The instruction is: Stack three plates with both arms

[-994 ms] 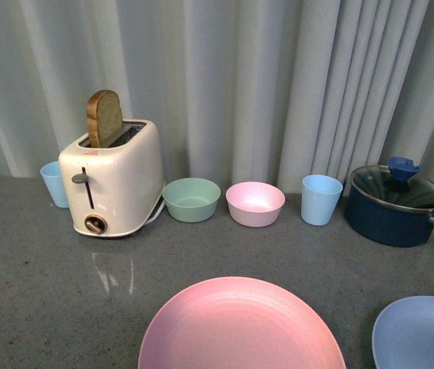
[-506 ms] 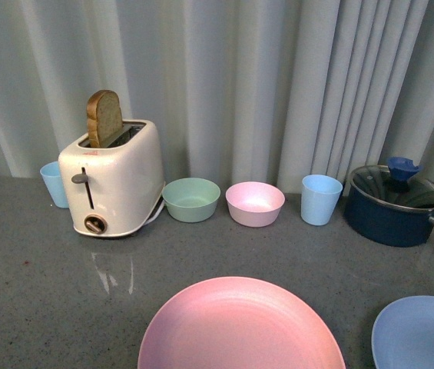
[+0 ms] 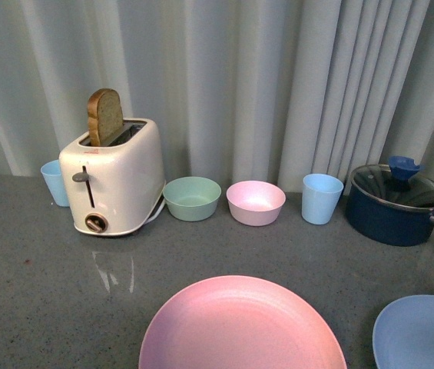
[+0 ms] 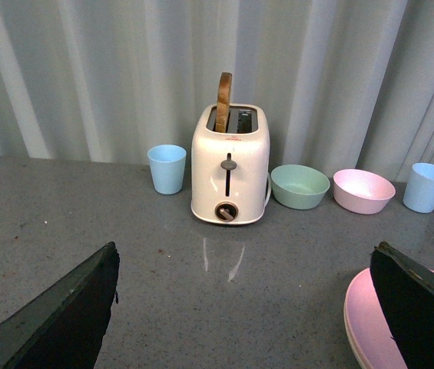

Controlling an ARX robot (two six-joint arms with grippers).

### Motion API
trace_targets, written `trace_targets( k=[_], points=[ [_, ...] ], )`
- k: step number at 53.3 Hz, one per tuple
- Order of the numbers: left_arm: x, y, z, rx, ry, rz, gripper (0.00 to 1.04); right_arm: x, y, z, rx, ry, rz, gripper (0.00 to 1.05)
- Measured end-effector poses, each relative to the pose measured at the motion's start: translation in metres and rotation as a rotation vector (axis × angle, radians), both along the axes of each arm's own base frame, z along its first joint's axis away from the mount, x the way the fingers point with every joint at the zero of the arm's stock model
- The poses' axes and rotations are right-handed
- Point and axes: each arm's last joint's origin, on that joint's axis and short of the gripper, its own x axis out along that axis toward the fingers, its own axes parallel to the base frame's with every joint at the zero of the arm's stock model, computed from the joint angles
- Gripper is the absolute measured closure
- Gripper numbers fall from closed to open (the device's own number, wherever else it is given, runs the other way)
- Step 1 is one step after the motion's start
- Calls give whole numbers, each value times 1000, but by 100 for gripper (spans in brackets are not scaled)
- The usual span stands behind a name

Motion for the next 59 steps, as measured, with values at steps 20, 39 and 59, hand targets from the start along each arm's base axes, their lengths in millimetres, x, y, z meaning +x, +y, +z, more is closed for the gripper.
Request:
trace_targets(
  k=[20, 39, 59],
  points=[
    [0, 0, 0, 0, 0, 0, 7, -34, -14, -5, 123, -80, -44, 98],
    [0, 0, 0, 0, 0, 0, 7, -64, -26, 47, 181, -303, -32, 102],
    [0, 0, 0, 0, 0, 0, 7, -31, 38, 92, 171, -409, 188, 102]
  ],
)
